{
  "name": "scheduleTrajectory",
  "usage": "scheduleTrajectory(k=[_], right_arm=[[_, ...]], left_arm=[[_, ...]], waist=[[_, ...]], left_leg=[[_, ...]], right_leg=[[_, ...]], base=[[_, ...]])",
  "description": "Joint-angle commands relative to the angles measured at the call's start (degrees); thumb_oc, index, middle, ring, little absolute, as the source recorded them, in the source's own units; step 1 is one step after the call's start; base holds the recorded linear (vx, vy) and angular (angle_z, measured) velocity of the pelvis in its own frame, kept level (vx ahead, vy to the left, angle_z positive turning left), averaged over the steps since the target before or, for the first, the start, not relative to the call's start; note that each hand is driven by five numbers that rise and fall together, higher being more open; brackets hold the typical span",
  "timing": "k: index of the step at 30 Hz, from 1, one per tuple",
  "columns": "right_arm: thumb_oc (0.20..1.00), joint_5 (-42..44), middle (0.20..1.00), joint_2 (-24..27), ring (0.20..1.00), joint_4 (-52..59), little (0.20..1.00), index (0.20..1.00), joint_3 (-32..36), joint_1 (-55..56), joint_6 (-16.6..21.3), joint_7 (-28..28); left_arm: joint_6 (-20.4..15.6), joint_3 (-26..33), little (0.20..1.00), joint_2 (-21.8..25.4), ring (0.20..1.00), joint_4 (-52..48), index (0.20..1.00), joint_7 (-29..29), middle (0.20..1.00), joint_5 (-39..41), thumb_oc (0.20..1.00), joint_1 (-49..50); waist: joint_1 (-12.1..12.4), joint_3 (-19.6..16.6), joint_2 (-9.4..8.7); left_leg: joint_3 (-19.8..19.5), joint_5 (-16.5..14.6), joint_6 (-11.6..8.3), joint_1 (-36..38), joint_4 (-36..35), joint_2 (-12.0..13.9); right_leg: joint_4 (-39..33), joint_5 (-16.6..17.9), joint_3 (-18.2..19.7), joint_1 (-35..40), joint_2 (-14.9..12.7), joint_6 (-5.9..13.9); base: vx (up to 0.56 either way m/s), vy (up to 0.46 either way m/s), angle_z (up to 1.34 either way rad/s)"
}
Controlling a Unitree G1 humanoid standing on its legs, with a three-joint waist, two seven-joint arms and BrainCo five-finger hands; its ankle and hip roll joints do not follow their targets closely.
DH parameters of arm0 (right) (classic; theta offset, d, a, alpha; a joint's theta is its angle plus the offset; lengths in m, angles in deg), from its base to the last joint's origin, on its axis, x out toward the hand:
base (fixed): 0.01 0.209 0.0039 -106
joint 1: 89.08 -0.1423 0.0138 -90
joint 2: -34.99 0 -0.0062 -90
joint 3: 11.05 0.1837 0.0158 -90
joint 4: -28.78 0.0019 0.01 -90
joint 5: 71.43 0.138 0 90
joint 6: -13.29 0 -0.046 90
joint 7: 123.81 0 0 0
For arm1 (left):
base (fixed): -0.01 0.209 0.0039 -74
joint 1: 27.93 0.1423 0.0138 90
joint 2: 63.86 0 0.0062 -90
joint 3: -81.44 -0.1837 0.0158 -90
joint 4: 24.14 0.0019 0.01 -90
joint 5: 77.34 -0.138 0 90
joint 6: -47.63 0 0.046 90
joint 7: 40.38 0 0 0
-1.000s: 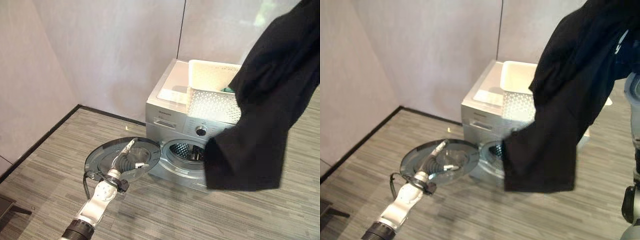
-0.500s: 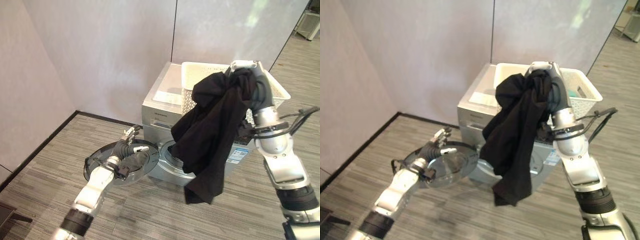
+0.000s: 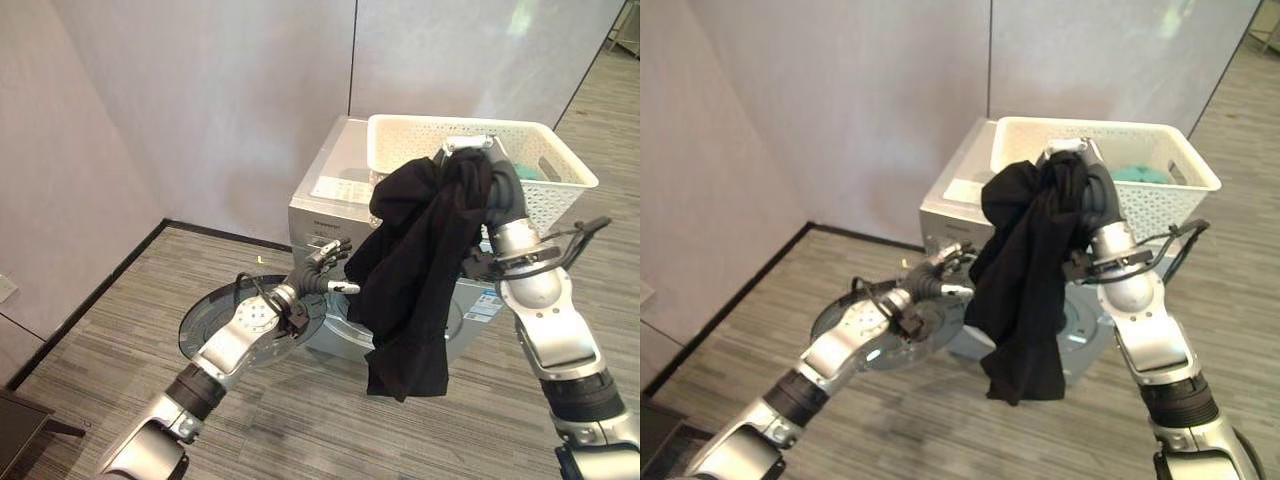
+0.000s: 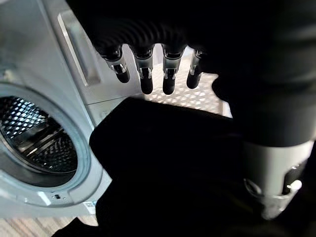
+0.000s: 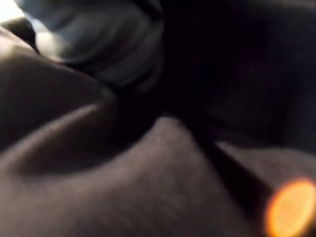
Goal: Grab the laundry basket,head to the washer,open it,put in the laundry and shut it.
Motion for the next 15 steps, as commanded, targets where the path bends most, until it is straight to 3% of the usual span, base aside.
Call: scheduleTrajectory(k=[1,15], right_arm=[[0.200,-0.05,0.200,-0.46,0.200,-0.60,0.200,0.200,0.13,-6.88,2.12,-1.63],[0.200,0.05,0.200,-3.25,0.200,-1.19,0.200,0.200,-4.87,-8.86,2.41,-1.34]], left_arm=[[-2.15,-3.91,1.000,-2.31,1.000,2.87,1.000,1.22,1.000,-0.81,1.000,-7.93],[-4.13,-9.84,1.000,-11.04,1.000,7.88,1.000,3.08,1.000,2.08,1.000,-14.60]], waist=[[-0.01,-2.19,-1.21],[-0.18,-1.68,-1.70]], left_leg=[[0.62,-1.54,1.58,-1.86,0.02,0.22],[-0.35,-1.05,1.62,-2.62,0.02,0.24]], right_leg=[[6.43,-6.68,1.88,0.06,-3.38,2.22],[7.66,-7.19,0.11,0.00,-3.49,2.04]], base=[[-0.01,-0.003,0.08],[-0.02,0.004,0.09]])
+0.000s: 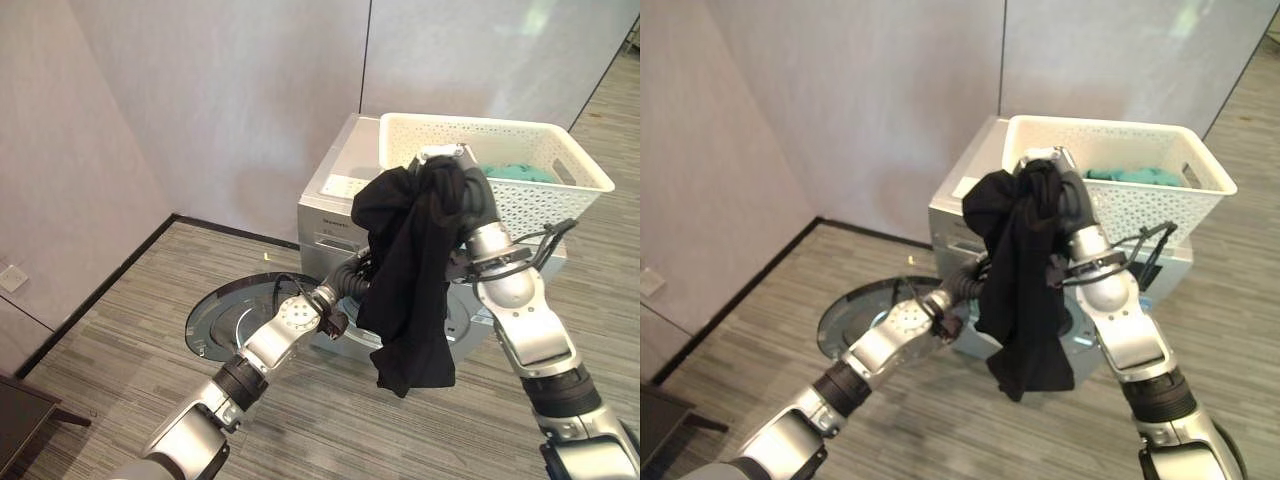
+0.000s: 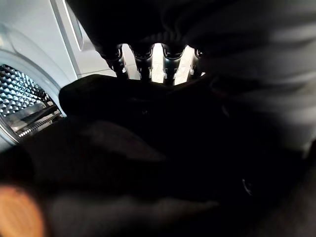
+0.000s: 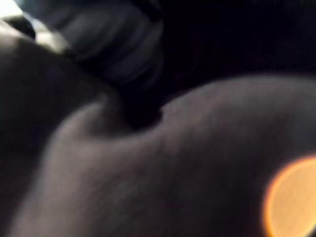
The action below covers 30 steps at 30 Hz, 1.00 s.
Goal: Grab the laundry basket,head to the washer,open it,put in the laundry and shut it.
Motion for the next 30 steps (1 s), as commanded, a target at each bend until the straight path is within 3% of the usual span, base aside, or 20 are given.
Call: scheduleTrajectory(k=[1,5,6,14,18,22,24,26,27,28,30], right_arm=[[0.200,0.61,0.200,0.13,0.200,0.58,0.200,0.200,1.08,-6.95,2.42,-1.22],[0.200,0.68,0.200,0.25,0.200,0.39,0.200,0.200,1.07,-6.93,2.48,-1.38],[0.200,0.71,0.200,0.32,0.200,0.05,0.200,0.200,0.98,-7.00,2.57,-1.56],[0.200,0.54,0.200,0.38,0.200,0.08,0.200,0.200,0.64,-5.33,3.20,-1.29],[0.200,2.04,0.200,0.85,0.200,-1.40,0.200,0.200,0.76,-3.51,3.96,-0.43],[0.200,4.07,0.200,1.17,0.200,-4.19,0.200,0.200,0.05,-3.07,3.68,-0.17],[0.241,6.67,0.241,0.96,0.241,-6.26,0.241,0.241,-0.62,-2.98,3.31,0.15],[0.413,8.01,0.413,0.87,0.413,-7.15,0.413,0.413,-1.00,-3.03,3.28,0.28],[0.595,11.95,0.595,-0.13,0.595,-9.15,0.595,0.595,-1.69,-2.77,3.05,0.28],[1.000,14.98,1.000,-0.88,1.000,-10.25,1.000,1.000,-2.32,-2.78,3.13,0.79],[1.000,18.03,1.000,-1.75,1.000,-11.57,1.000,1.000,-3.15,-2.86,2.97,0.99]], left_arm=[[-4.01,-2.68,1.000,-2.78,1.000,3.55,1.000,0.59,1.000,1.66,1.000,-8.14],[-4.56,-3.20,1.000,-2.65,1.000,2.80,1.000,0.55,1.000,2.44,1.000,-8.43],[-5.04,-3.56,0.200,-2.54,0.200,1.61,0.200,0.49,0.200,3.94,0.200,-7.51],[-8.35,-0.26,0.200,-1.26,0.200,-0.50,0.200,3.53,0.200,3.52,0.200,-7.48],[-11.41,1.85,0.200,2.54,0.200,-2.84,0.200,4.60,0.200,-3.85,0.200,-7.04],[-11.91,2.56,0.200,3.02,0.200,-2.63,0.200,4.78,0.200,-4.18,0.200,-6.05],[-12.10,3.01,0.200,3.08,0.200,-2.80,0.200,4.85,0.200,-3.11,0.200,-5.23],[-12.15,3.31,0.200,3.17,0.200,-2.96,0.200,4.98,0.200,-2.71,0.200,-4.69],[-12.35,3.77,0.200,3.06,0.200,-3.10,0.200,5.32,0.200,-1.65,0.200,-3.46],[-12.32,3.91,0.200,3.02,0.200,-3.19,0.200,5.29,0.200,-0.84,0.200,-2.60],[-12.36,4.25,0.200,2.89,0.200,-3.01,0.200,5.50,0.200,0.07,0.200,-1.91]], waist=[[0.24,-2.41,-0.66],[0.26,-2.49,-0.68],[0.40,-2.55,-0.79],[0.42,-2.51,-1.23],[0.40,-2.62,-1.59],[0.32,-2.67,-1.87],[0.46,-2.65,-1.95],[0.49,-2.67,-2.02],[0.67,-2.54,-2.16],[0.78,-2.55,-2.25],[1.01,-2.42,-2.33]], left_leg=[[2.41,-1.62,1.28,-1.55,-0.09,0.96],[2.35,-1.60,1.24,-1.57,-0.09,0.93],[2.32,-1.60,1.14,-1.64,-0.09,0.92],[2.88,-1.59,0.94,-1.67,-0.09,1.10],[3.42,-1.73,0.78,-1.46,-0.09,1.32],[3.78,-1.81,0.69,-1.27,-0.09,1.51],[3.82,-1.83,0.64,-1.24,-0.09,1.52],[3.81,-1.85,0.62,-1.23,-0.09,1.51],[3.90,-1.83,0.57,-1.20,-0.09,1.50],[3.98,-1.82,0.52,-1.21,-0.09,1.53],[4.04,-1.74,0.47,-1.26,-0.09,1.56]], right_leg=[[7.65,-7.03,2.91,-0.64,-2.99,1.80],[7.47,-6.93,2.78,-0.51,-3.03,1.83],[7.27,-6.95,2.49,-0.30,-3.03,1.77],[6.59,-6.47,2.71,-0.24,-2.88,1.78],[6.28,-6.45,3.23,-0.19,-2.64,1.77],[6.10,-6.42,3.64,-0.18,-2.53,1.74],[5.98,-6.34,3.69,-0.10,-2.53,1.71],[5.89,-6.31,3.72,-0.05,-2.50,1.68],[5.90,-6.28,3.70,-0.08,-2.46,1.66],[5.90,-6.26,3.72,-0.13,-2.45,1.63],[5.94,-6.23,3.71,-0.18,-2.42,1.58]], base=[[-0.02,0.005,0.08],[0.00,0.000,0.00],[0.00,0.000,0.00],[0.00,-0.004,0.01],[0.00,0.000,0.00],[0.00,0.000,0.00],[0.00,0.000,0.00],[0.00,0.000,0.00],[0.00,0.000,0.00],[0.00,0.000,0.00],[0.00,-0.012,-0.05]])
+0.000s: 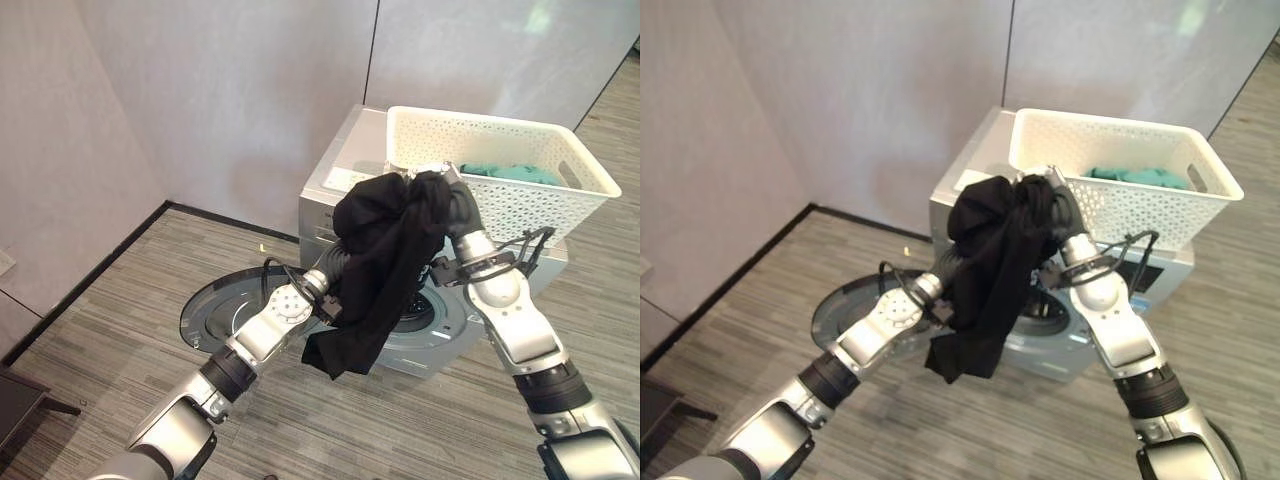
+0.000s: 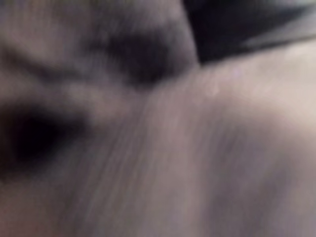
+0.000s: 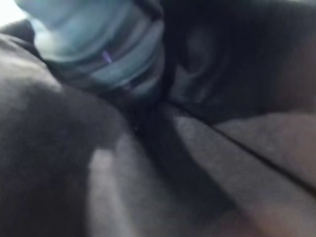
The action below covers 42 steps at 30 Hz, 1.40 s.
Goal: Grab the laundry basket,head to the washer,open it,put in the laundry and shut it.
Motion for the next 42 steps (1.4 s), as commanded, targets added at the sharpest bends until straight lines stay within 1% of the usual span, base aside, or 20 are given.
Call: scheduleTrajectory(k=[1,2,4,8,12,14,15,17,18,19,23,25,27,30,32,33,34,36,40,42], right_arm=[[1.000,13.25,1.000,-2.03,1.000,-3.80,1.000,1.000,-3.62,-3.10,2.12,1.38],[1.000,13.32,1.000,-2.04,1.000,-3.89,1.000,1.000,-3.70,-3.16,2.18,1.41],[1.000,18.31,1.000,-3.09,1.000,-6.09,1.000,1.000,-5.73,-3.31,1.53,2.26],[1.000,18.99,1.000,-3.66,1.000,-6.75,1.000,1.000,-6.63,-2.52,1.21,3.24],[1.000,17.81,1.000,0.32,1.000,-5.18,1.000,1.000,-5.79,0.80,2.51,7.55],[1.000,17.66,1.000,4.85,1.000,-3.02,1.000,1.000,-1.09,8.30,4.97,11.42],[1.000,17.66,1.000,4.87,1.000,-2.98,1.000,1.000,-1.04,8.36,4.95,11.43],[1.000,19.16,1.000,5.91,1.000,-3.16,1.000,1.000,2.96,12.91,5.79,12.75],[1.000,19.69,1.000,5.63,1.000,-3.51,1.000,1.000,4.63,14.47,6.24,13.10],[1.000,20.87,1.000,4.41,1.000,-4.46,1.000,1.000,8.96,18.47,7.09,13.49],[1.000,23.22,1.000,1.23,1.000,-5.89,1.000,1.000,13.51,22.97,7.96,14.18],[1.000,24.10,1.000,-1.51,1.000,-6.95,1.000,1.000,17.24,29.08,7.67,15.79],[1.000,24.92,1.000,-2.45,1.000,-7.72,1.000,1.000,18.26,30.97,7.44,16.70],[1.000,23.81,1.000,-4.73,1.000,-19.93,1.000,1.000,17.11,34.06,6.30,17.34],[1.000,23.57,1.000,-5.26,1.000,-22.04,1.000,1.000,16.89,34.62,5.75,17.64],[1.000,21.63,1.000,-6.31,1.000,-30.58,1.000,1.000,15.49,34.41,4.79,16.97],[1.000,21.63,1.000,-6.33,1.000,-30.64,1.000,1.000,15.48,34.35,4.82,16.98],[1.000,18.32,1.000,-7.41,1.000,-37.71,1.000,1.000,14.05,33.42,3.40,15.86],[1.000,18.32,1.000,-7.41,1.000,-37.72,1.000,1.000,14.04,33.42,3.40,15.86],[1.000,17.13,1.000,-8.46,1.000,-41.28,1.000,1.000,13.33,32.56,2.67,15.42]], left_arm=[[-4.77,3.16,0.200,-3.21,0.200,1.38,0.200,2.03,0.200,3.37,0.200,-2.38],[-4.75,3.20,0.200,-3.16,0.200,1.33,0.200,2.03,0.200,3.38,0.200,-2.32],[-4.42,4.67,0.200,-3.15,0.200,1.38,0.200,2.49,0.200,4.84,0.200,0.04],[-4.43,7.17,0.200,-2.50,0.200,1.56,0.200,3.09,0.200,5.25,0.200,2.05],[-7.11,10.62,0.200,-0.80,0.200,1.40,0.200,3.06,0.200,3.86,0.200,4.66],[-10.95,15.14,0.200,-0.42,0.200,0.52,0.200,1.96,0.200,5.55,0.200,10.24],[-10.95,15.10,0.200,-0.44,0.200,0.52,0.200,1.96,0.200,5.55,0.200,10.25],[-11.96,16.93,0.200,-0.80,0.200,0.61,0.200,1.48,0.200,7.17,0.200,12.92],[-12.17,17.65,0.200,-0.91,0.200,0.63,0.200,1.18,0.200,7.95,0.200,14.05],[-12.41,19.68,0.200,-0.95,0.200,0.43,0.200,0.26,0.200,9.33,0.200,17.32],[-12.42,21.76,0.200,-0.73,0.200,-0.04,0.200,-0.80,0.200,10.52,0.200,21.11],[-12.22,23.98,0.200,-0.42,0.200,-1.27,0.200,-2.49,0.200,11.54,0.200,25.05],[-12.16,24.39,0.200,-0.31,0.200,-1.90,0.200,-3.11,0.200,12.07,0.200,26.26],[-11.80,24.75,0.200,0.13,0.200,-2.90,0.200,-4.58,0.200,12.68,0.200,28.72],[-11.70,24.64,0.200,0.28,0.200,-3.10,0.200,-4.80,0.200,12.76,0.200,29.41],[-11.40,24.33,0.200,0.73,0.200,-2.87,0.200,-4.89,0.200,12.71,0.200,29.77],[-11.40,24.34,0.200,0.75,0.200,-2.87,0.200,-4.89,0.200,12.72,0.200,29.74],[-10.94,23.74,0.200,1.12,0.200,-3.10,0.200,-5.15,0.200,13.03,0.200,30.12],[-10.94,23.74,0.200,1.12,0.200,-3.10,0.200,-5.15,0.200,13.03,0.200,30.12],[-10.67,23.03,0.200,1.12,0.200,-2.97,0.200,-5.23,0.200,13.18,0.200,29.90]], waist=[[1.24,-3.55,-0.70],[1.20,-3.59,-0.70],[1.64,-3.37,-0.77],[1.80,-3.21,-0.78],[1.67,-3.15,-1.03],[0.94,-3.29,-1.40],[0.93,-3.45,-1.41],[0.43,-3.53,-1.66],[0.20,-3.59,-1.72],[-0.21,-3.39,-1.75],[-0.78,-3.31,-1.82],[-1.45,-3.07,-1.89],[-1.70,-3.19,-1.96],[-2.14,-2.52,-2.33],[-2.09,-2.51,-2.50],[-1.77,-1.90,-2.86],[-1.76,-2.02,-2.89],[-1.03,-1.40,-3.43],[-1.03,-1.47,-3.43],[-0.58,-0.78,-3.62]], left_leg=[[3.32,-1.66,0.43,-1.72,0.06,1.42],[3.34,-1.66,0.43,-1.73,0.06,1.42],[3.42,-1.54,0.32,-1.76,0.06,1.49],[3.57,-1.54,0.29,-1.80,0.06,1.44],[3.71,-1.60,0.11,-1.90,0.06,1.40],[4.51,-2.15,0.11,-1.47,0.06,1.41],[4.47,-2.05,0.14,-1.68,0.06,1.37],[4.83,-2.33,0.26,-1.61,0.06,1.32],[4.95,-2.44,0.36,-1.65,0.06,1.26],[5.30,-2.87,0.58,-1.22,0.06,1.14],[6.07,-3.42,0.97,-0.87,0.06,0.95],[6.92,-3.95,1.33,-0.38,0.06,0.78],[7.20,-4.03,1.50,-0.40,0.06,0.66],[8.50,-4.87,2.24,0.75,0.06,0.30],[9.03,-4.96,2.55,0.90,0.07,0.10],[9.77,-6.19,3.06,0.80,1.96,-0.24],[9.81,-6.13,3.07,0.59,2.01,-0.25],[10.29,-7.86,3.81,-0.77,5.22,-0.72],[10.30,-7.86,3.81,-0.86,5.24,-0.72],[10.33,-8.97,4.26,-1.59,7.10,-0.97]], right_leg=[[6.03,-6.15,3.30,-0.31,-2.51,1.41],[6.03,-6.15,3.31,-0.33,-2.51,1.41],[6.16,-6.07,3.40,-0.55,-2.50,1.33],[6.04,-6.00,3.52,-0.63,-2.45,1.32],[5.79,-5.89,3.43,-0.56,-2.52,1.53],[6.04,-6.00,4.15,-0.73,-2.73,1.89],[5.94,-5.87,4.11,-0.87,-2.74,1.88],[6.08,-5.81,4.46,-1.06,-2.92,2.07],[6.16,-5.77,4.65,-1.23,-2.98,2.14],[6.45,-5.84,5.13,-1.26,-3.17,2.35],[7.05,-5.70,6.05,-1.86,-3.43,2.57],[7.57,-5.53,7.10,-2.31,-3.63,2.85],[7.52,-5.22,7.45,-2.57,-3.69,2.95],[7.64,-4.60,9.65,-3.15,-3.89,3.54],[7.50,-4.28,10.22,-3.49,-4.01,3.65],[7.68,-3.79,11.35,-3.70,-4.37,3.99],[7.60,-3.67,11.40,-3.87,-4.37,3.97],[7.66,-3.11,12.16,-4.34,-5.00,4.38],[7.67,-3.11,12.17,-4.42,-5.00,4.38],[7.96,-2.85,12.44,-4.55,-5.45,4.61]], base=[[0.00,-0.014,-0.04],[0.00,-0.012,-0.04],[0.00,0.000,0.00],[0.00,0.000,0.00],[0.01,0.003,0.00],[0.06,0.017,-0.01],[0.04,0.012,-0.07],[0.02,0.014,-0.12],[0.03,0.023,-0.09],[0.03,0.017,-0.09],[0.03,0.020,-0.18],[0.05,0.040,-0.13],[0.04,0.035,-0.15],[0.06,0.069,-0.27],[0.03,0.060,-0.33],[0.03,0.077,-0.36],[0.02,0.078,-0.41],[-0.01,0.055,-0.37],[0.00,0.009,-0.19],[-0.02,0.030,0.01]])
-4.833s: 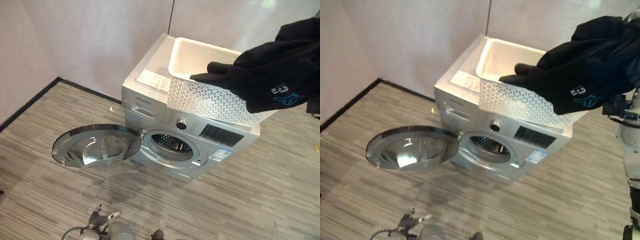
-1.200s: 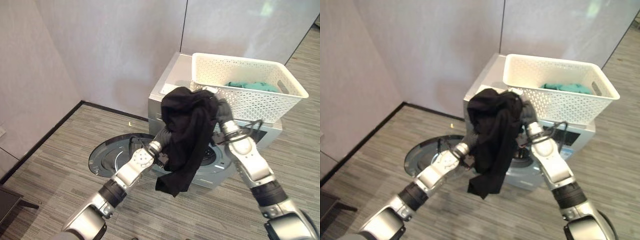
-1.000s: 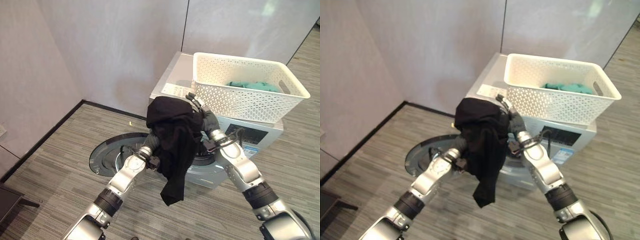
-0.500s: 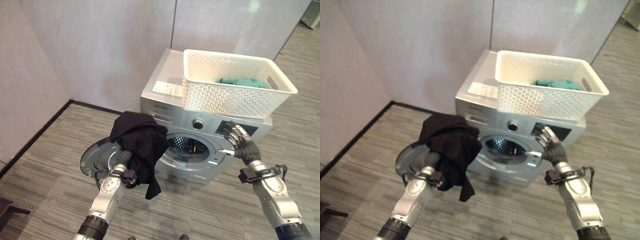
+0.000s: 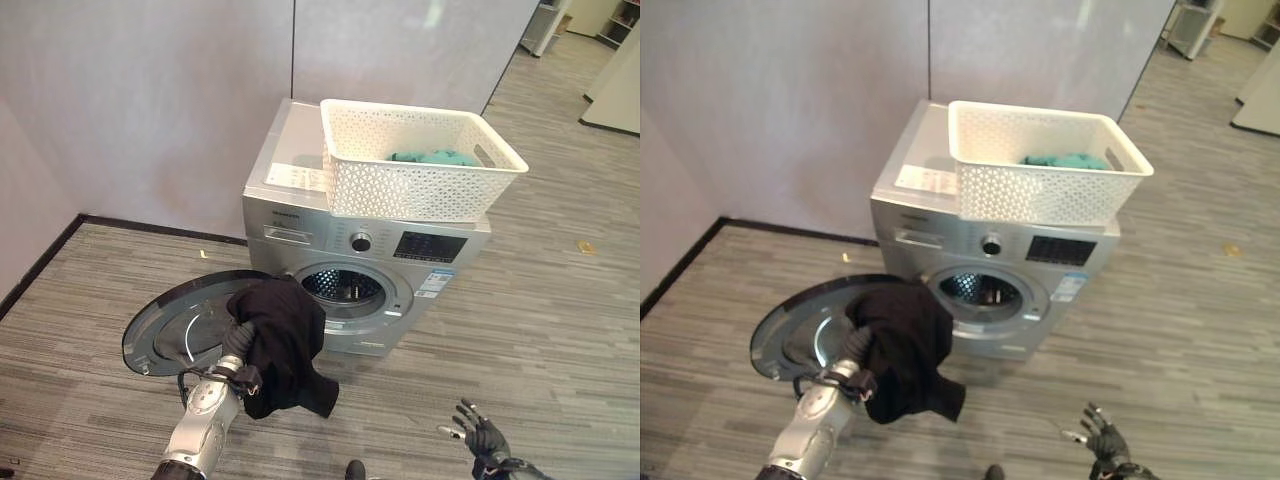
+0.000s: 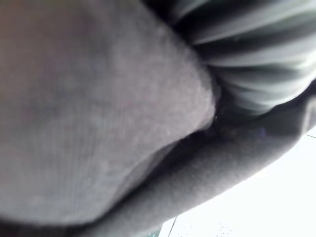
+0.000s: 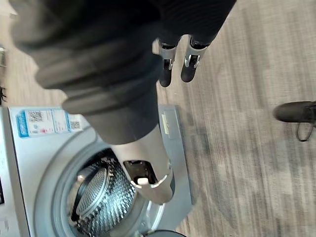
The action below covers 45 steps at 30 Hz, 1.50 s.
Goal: Grab the laundry basket,head to the washer,open it,put in the laundry and shut it.
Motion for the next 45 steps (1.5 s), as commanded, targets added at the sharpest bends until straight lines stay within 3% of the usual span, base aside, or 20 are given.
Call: scheduleTrajectory(k=[1,2,3,4,7,9,10,11,13,14,15,17,19,20,22,26,32,34,43,45], right_arm=[[1.000,-1.27,1.000,1.45,1.000,-0.78,1.000,1.000,1.49,-5.20,1.84,-0.58],[1.000,-1.75,1.000,-5.25,1.000,-8.43,1.000,1.000,-1.69,-8.71,0.32,-4.77],[1.000,-1.75,1.000,-5.27,1.000,-8.43,1.000,1.000,-1.69,-8.74,0.31,-4.78],[1.000,-0.19,1.000,-6.78,1.000,-7.49,1.000,1.000,-3.09,-10.39,0.83,-6.19],[1.000,0.91,1.000,-6.67,1.000,-6.85,1.000,1.000,-3.94,-11.97,0.78,-7.01],[1.000,1.48,1.000,-6.50,1.000,-7.51,1.000,1.000,-3.76,-12.78,0.76,-7.72],[1.000,1.48,1.000,-6.50,1.000,-7.51,1.000,1.000,-3.76,-12.78,0.76,-7.72],[1.000,2.07,1.000,-6.66,1.000,-11.00,1.000,1.000,-2.35,-14.09,0.74,-8.83],[1.000,2.00,1.000,-6.70,1.000,-13.11,1.000,1.000,-1.78,-14.88,0.69,-9.57],[1.000,0.77,1.000,-6.81,1.000,-16.11,1.000,1.000,-0.75,-14.35,0.43,-10.35],[1.000,0.77,1.000,-6.81,1.000,-16.11,1.000,1.000,-0.75,-14.35,0.44,-10.35],[1.000,0.42,1.000,-6.72,1.000,-19.89,1.000,1.000,-0.83,-14.18,0.14,-9.79],[1.000,0.68,1.000,-6.58,1.000,-20.61,1.000,1.000,-0.84,-14.25,0.19,-9.58],[1.000,1.48,1.000,-6.36,1.000,-21.41,1.000,1.000,-0.30,-14.46,0.52,-9.52],[1.000,2.04,1.000,-5.89,1.000,-21.49,1.000,1.000,-0.11,-14.83,1.01,-9.71],[1.000,0.78,1.000,-5.17,1.000,-24.54,1.000,1.000,-0.70,-17.77,1.73,-11.96],[1.000,-1.09,1.000,-6.09,1.000,-28.11,1.000,1.000,-3.25,-19.93,1.17,-12.76],[1.000,-1.44,1.000,-7.43,1.000,-34.49,1.000,1.000,-3.22,-20.97,-0.02,-13.54],[1.000,0.11,1.000,-8.73,1.000,-38.06,1.000,1.000,-4.24,-21.59,0.17,-14.70],[1.000,1.81,1.000,-8.69,1.000,-36.60,1.000,1.000,-4.87,-22.32,1.45,-15.46]], left_arm=[[-3.49,-0.42,0.200,0.63,0.200,-2.75,0.200,-2.09,0.200,1.57,0.200,-3.66],[-2.09,-4.41,0.200,0.83,0.200,-1.89,0.200,-1.11,0.200,2.24,0.200,-5.84],[-2.08,-4.40,0.200,0.85,0.200,-1.88,0.200,-1.11,0.200,2.24,0.200,-5.88],[-2.15,-5.13,0.200,0.70,0.200,-1.19,0.200,-0.15,0.200,1.99,0.200,-6.90],[-2.93,-6.41,0.200,-0.12,0.200,-0.24,0.200,0.84,0.200,2.07,0.200,-9.52],[-3.55,-7.40,0.200,-0.83,0.200,0.13,0.200,1.32,0.200,1.91,0.200,-11.79],[-3.55,-7.40,0.200,-0.83,0.200,0.13,0.200,1.32,0.200,1.91,0.200,-11.79],[-3.80,-8.92,0.200,-0.75,0.200,0.13,0.200,1.33,0.200,1.39,0.200,-14.23],[-3.87,-9.29,0.200,-0.61,0.200,0.23,0.200,1.46,0.200,1.36,0.200,-14.98],[-3.89,-10.14,0.200,-1.08,0.200,1.47,0.200,1.59,0.200,1.15,0.200,-15.98],[-3.90,-10.14,0.200,-1.08,0.200,1.47,0.200,1.59,0.200,1.15,0.200,-15.98],[-4.07,-10.83,0.200,-1.75,0.200,2.82,0.200,1.69,0.200,1.24,0.200,-16.27],[-4.09,-10.80,0.200,-1.77,0.200,3.05,0.200,1.86,0.200,1.42,0.200,-16.10],[-3.96,-10.77,0.200,-1.56,0.200,2.72,0.200,1.70,0.200,1.90,0.200,-15.20],[-4.00,-10.74,0.200,-1.11,0.200,2.40,0.200,1.51,0.200,2.05,0.200,-14.64],[-4.06,-11.21,0.200,-0.81,0.200,2.48,0.200,1.72,0.200,1.85,0.200,-15.38],[-4.80,-11.25,0.200,-0.89,0.200,2.74,0.200,2.59,0.200,1.58,0.200,-17.90],[-5.52,-11.61,0.200,-1.46,0.200,3.09,0.200,3.29,0.200,1.72,0.200,-20.61],[-8.70,-11.59,0.200,-3.05,0.200,3.98,0.200,5.17,0.200,6.08,0.200,-28.72],[-9.49,-11.53,0.200,-3.20,0.200,5.07,0.200,7.09,0.200,5.46,0.200,-32.53]], waist=[[1.37,-0.22,0.51],[2.08,3.80,1.16],[2.19,3.64,1.04],[1.57,6.54,2.00],[0.41,9.16,2.70],[-0.63,10.53,2.38],[-0.63,10.52,2.38],[-0.76,12.60,1.09],[-0.82,13.29,0.82],[-0.68,13.46,-0.41],[-0.70,13.46,-0.40],[-1.00,12.50,-1.48],[-1.34,12.17,-1.36],[-1.35,11.95,-1.15],[-1.71,11.88,-0.71],[-1.92,12.61,0.38],[-2.56,13.12,1.14],[-3.27,13.98,2.00],[-5.75,15.00,2.98],[-6.10,14.70,4.00]], left_leg=[[0.04,-7.28,2.66,-1.97,7.21,-0.23],[-4.21,-11.96,7.37,-5.80,14.56,-3.24],[-4.05,-12.09,7.44,-6.11,14.79,-3.35],[-4.68,-14.05,8.69,-7.64,18.43,-3.65],[-6.96,-16.32,8.43,-9.19,21.56,-4.32],[-8.82,-18.57,7.62,-10.52,24.45,-5.11],[-8.82,-18.57,7.62,-10.53,24.45,-5.12],[-11.65,-21.61,6.48,-13.11,30.27,-5.01],[-12.77,-22.44,5.98,-13.71,31.88,-4.47],[-15.22,-23.08,4.77,-14.45,33.10,-5.18],[-15.24,-23.08,4.77,-14.45,33.11,-5.18],[-17.75,-22.03,2.75,-14.27,31.16,-3.85],[-18.56,-21.13,2.02,-14.37,30.16,-2.67],[-19.62,-19.42,0.65,-14.51,28.04,-0.26],[-20.03,-17.80,-0.49,-14.80,25.79,1.75],[-19.53,-15.05,-2.00,-15.88,21.99,4.28],[-18.06,-13.63,-2.59,-18.61,20.38,4.84],[-17.43,-13.51,-2.81,-21.52,20.74,4.56],[-16.75,-17.08,-3.35,-33.55,31.12,6.51],[-17.44,-19.61,-3.52,-37.29,34.88,8.67]], right_leg=[[7.94,-5.44,1.18,1.29,-4.67,4.03],[25.48,-1.97,5.45,-7.75,-7.18,3.77],[25.92,-2.15,5.73,-8.26,-7.32,3.83],[31.73,-2.93,9.45,-13.71,-6.16,3.02],[25.54,-3.58,13.82,-17.50,-6.70,2.62],[16.25,-1.29,19.28,-18.98,-7.84,3.67],[16.25,-1.29,19.29,-18.99,-7.84,3.67],[8.98,2.39,20.55,-21.21,-10.84,4.58],[8.57,3.71,18.89,-21.40,-11.78,5.05],[8.24,4.44,18.06,-19.11,-12.79,5.97],[8.24,4.44,18.04,-19.10,-12.79,5.97],[9.72,6.42,16.36,-19.55,-12.18,6.95],[9.88,6.11,14.92,-19.30,-11.67,6.72],[10.04,4.96,12.84,-19.32,-10.47,6.41],[10.34,3.82,11.40,-20.17,-9.20,6.00],[10.70,1.72,10.76,-23.02,-6.95,4.87],[9.90,2.40,12.00,-27.22,-5.79,4.44],[9.49,3.22,13.13,-30.56,-5.62,4.29],[12.78,2.59,15.14,-41.52,-2.78,3.59],[15.35,0.55,15.49,-45.13,-0.37,3.63]], base=[[-0.08,0.417,0.02],[-0.08,0.419,0.03],[-0.15,0.539,0.05],[-0.08,0.143,0.22],[-0.01,0.043,0.07],[0.07,-0.074,0.35],[0.16,-0.271,0.54],[0.11,-0.227,0.56],[0.16,-0.287,0.78],[0.16,-0.247,1.07],[0.27,-0.339,1.54],[0.22,-0.355,0.96],[0.11,-0.287,0.53],[0.10,-0.312,0.40],[0.08,-0.272,0.25],[0.01,-0.165,0.07],[-0.03,-0.061,-0.08],[-0.07,-0.022,-0.09],[-0.05,-0.050,-0.08],[-0.01,-0.095,-0.08]])
